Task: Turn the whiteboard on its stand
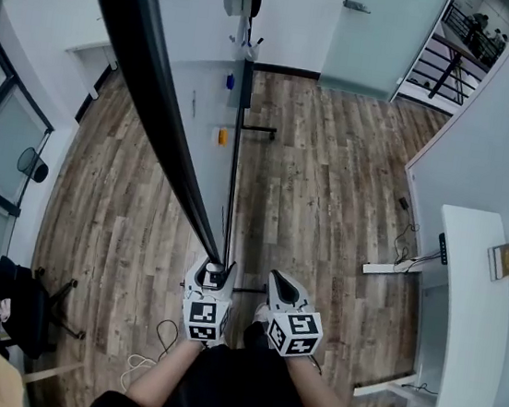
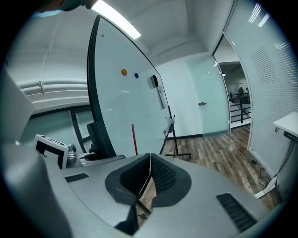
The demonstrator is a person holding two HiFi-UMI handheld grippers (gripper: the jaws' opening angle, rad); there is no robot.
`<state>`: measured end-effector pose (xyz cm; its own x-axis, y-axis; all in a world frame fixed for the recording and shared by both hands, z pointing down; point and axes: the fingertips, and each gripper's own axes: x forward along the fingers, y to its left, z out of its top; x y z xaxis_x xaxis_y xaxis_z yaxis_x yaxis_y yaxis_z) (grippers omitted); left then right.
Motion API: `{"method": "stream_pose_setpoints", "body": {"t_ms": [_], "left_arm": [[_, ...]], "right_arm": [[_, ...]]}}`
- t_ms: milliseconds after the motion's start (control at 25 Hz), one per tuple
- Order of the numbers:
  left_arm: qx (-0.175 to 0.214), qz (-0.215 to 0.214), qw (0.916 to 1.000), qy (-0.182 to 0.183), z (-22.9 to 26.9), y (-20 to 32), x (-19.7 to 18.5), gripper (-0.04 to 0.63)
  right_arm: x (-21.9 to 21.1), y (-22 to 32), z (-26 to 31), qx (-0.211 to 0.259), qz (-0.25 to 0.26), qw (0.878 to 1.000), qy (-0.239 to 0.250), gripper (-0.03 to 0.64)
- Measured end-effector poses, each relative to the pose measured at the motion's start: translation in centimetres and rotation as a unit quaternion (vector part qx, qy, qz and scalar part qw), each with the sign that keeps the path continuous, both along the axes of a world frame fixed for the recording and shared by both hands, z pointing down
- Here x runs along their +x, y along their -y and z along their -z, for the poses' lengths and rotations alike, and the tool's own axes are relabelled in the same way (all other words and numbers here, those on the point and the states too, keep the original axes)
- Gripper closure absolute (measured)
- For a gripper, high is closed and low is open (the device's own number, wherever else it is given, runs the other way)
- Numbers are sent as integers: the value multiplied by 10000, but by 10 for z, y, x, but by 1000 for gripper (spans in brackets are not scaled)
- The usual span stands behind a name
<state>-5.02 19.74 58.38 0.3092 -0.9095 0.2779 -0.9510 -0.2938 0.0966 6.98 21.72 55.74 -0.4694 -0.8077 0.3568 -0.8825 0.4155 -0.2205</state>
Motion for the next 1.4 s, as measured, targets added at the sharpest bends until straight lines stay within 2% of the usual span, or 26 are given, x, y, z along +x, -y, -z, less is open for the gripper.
{"method": "stream_pose_setpoints", "body": {"t_ms": [240, 520, 720, 880, 1000, 1160, 1200, 1400], "left_arm": [[-65, -150, 9999, -8, 6, -17, -6, 336], [61, -164, 9998, -102, 33, -49, -22, 336], [122, -395, 9991, -116, 46, -72, -26, 336], [276, -293, 9987, -301, 58, -81, -32, 338], [400, -116, 9986, -328, 70, -79, -43, 383], [741, 283, 9958, -464, 90, -77, -63, 530], [817, 361, 9947, -504, 94, -76, -66, 549], [740, 548, 9941, -565, 92, -74, -72, 571]], "right_arm": [[-10, 3, 4, 46, 51, 10000, 5, 603], [-16, -3, 8, 94, 86, 9999, 6, 603], [-20, -10, 13, 126, 50, 9999, 25, 602], [-22, -15, 15, 165, 9, 9999, 52, 603], [-26, -18, 18, 200, -6, 9998, 75, 603], [-28, -22, 23, 240, -21, 9996, 118, 603], [-28, -23, 25, 246, -21, 9996, 131, 603], [-30, -32, 32, 321, -55, 9993, 192, 603]]}}
